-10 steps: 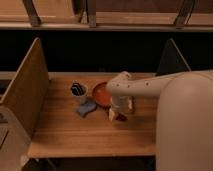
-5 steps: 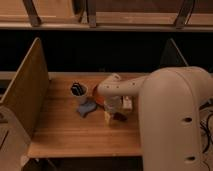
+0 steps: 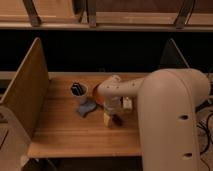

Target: Drag the pepper across the table

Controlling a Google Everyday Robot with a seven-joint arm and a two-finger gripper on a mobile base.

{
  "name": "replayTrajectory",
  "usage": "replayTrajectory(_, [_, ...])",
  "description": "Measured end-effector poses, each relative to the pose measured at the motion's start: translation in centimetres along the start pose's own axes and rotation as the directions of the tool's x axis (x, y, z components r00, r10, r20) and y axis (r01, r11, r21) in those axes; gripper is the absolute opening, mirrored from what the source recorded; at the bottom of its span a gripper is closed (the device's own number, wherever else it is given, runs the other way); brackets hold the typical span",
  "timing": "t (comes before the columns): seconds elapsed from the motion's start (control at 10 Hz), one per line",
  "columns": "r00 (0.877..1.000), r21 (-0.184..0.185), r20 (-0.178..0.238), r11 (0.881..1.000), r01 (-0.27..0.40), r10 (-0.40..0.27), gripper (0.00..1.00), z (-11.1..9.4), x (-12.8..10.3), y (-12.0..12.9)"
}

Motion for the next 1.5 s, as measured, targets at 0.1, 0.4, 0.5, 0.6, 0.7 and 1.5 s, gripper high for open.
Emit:
replayTrajectory(0.1, [1.000, -0.004, 0.002, 1.000, 0.001, -0.001, 0.45, 0.1, 0.1, -0.1])
replayTrajectory(0.4, [1.000, -0.018, 0.007, 1.000, -0.004, 0.004, 0.17, 0.5, 0.4, -0.2])
replayTrajectory(0.5, [1.000, -0.021, 0.010, 1.000, -0.009, 0.009, 0.07, 0.5, 0.4, -0.3])
replayTrajectory(0.6, [1.000, -0.022, 0.014, 1.000, -0.013, 0.013, 0.01, 0.4, 0.5, -0.4])
replayTrajectory(0.7, [1.000, -0.020, 0.018, 1.000, -0.019, 0.019, 0.00, 0.3, 0.7, -0.6])
replayTrajectory(1.5, [0.927, 0.082, -0.116, 0.934, -0.348, 0.356, 0.00, -0.5, 9.4, -6.1])
